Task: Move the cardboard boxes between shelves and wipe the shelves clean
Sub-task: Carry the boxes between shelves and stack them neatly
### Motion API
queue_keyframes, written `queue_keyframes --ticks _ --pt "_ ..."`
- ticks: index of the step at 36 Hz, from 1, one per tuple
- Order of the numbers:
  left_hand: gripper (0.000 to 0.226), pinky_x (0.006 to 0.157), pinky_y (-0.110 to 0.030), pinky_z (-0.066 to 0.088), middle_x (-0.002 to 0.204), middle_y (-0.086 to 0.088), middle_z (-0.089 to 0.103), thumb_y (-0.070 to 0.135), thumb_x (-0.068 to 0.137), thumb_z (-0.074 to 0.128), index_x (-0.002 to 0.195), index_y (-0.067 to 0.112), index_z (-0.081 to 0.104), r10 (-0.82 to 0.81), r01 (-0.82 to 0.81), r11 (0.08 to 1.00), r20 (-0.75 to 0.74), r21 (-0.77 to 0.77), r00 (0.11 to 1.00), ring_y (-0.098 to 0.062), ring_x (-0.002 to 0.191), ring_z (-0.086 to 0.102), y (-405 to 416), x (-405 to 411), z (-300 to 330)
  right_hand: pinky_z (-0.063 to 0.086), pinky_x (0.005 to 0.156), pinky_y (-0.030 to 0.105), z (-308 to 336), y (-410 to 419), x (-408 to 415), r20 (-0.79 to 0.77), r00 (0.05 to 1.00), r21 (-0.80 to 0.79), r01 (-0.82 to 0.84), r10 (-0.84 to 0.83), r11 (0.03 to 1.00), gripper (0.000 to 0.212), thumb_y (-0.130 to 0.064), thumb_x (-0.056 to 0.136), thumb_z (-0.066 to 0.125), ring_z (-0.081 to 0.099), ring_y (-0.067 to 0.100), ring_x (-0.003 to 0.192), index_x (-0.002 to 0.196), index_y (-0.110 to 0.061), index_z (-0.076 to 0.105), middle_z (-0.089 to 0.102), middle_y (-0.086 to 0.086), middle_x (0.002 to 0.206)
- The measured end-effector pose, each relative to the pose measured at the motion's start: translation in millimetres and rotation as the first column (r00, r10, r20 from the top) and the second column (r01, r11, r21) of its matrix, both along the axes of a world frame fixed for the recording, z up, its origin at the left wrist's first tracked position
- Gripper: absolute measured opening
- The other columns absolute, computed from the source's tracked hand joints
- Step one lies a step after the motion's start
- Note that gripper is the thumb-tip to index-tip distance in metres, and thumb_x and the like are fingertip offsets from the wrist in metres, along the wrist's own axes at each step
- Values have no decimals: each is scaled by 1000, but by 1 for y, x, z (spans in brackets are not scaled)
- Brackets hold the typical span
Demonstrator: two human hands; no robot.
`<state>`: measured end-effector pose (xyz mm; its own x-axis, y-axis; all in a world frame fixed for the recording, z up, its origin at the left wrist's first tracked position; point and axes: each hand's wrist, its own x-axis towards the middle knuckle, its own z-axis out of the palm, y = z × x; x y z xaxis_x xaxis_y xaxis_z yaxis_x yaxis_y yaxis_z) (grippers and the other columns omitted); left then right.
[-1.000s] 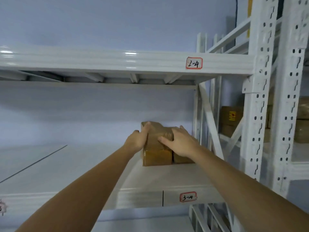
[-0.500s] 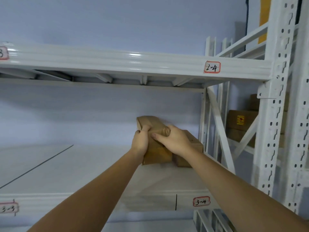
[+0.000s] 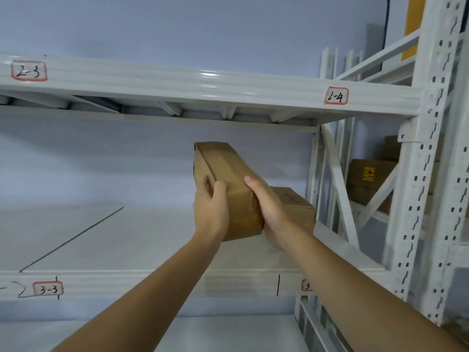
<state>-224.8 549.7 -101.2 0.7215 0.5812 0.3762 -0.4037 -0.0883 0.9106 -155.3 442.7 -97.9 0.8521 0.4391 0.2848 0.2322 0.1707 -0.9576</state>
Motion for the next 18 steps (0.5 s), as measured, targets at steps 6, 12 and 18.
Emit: queue_keyframes --ticks 6,12,18 --pt "83 101 -46 50 130 14 51 66 75 48 153 44 31 -1 -2 999 78 38 997 -19 121 56 -24 -33 -4 57 97 46 0 -18 -46 42 999 45 12 -14 999 44 -62 85 68 71 13 104 126 -45 61 74 -12 110" --pt "55 98 -41 55 134 14 56 45 101 50 154 46 33 -55 57 998 162 -8 985 -15 118 61 -66 -73 -7 50 106 49 -1 -60 -98 91 993 63 69 -74 996 98 -76 60 70 60 17 122 148 -46 41 60 -9 134" --pt "58 93 -55 58 133 9 65 58 77 55 134 66 47 -226 252 956 175 -147 958 -24 113 69 -132 -123 -14 55 100 44 -5 -141 -151 134 988 39 66 -71 997 81 -66 70 73 65 14 114 144 -49 45 62 -10 131"
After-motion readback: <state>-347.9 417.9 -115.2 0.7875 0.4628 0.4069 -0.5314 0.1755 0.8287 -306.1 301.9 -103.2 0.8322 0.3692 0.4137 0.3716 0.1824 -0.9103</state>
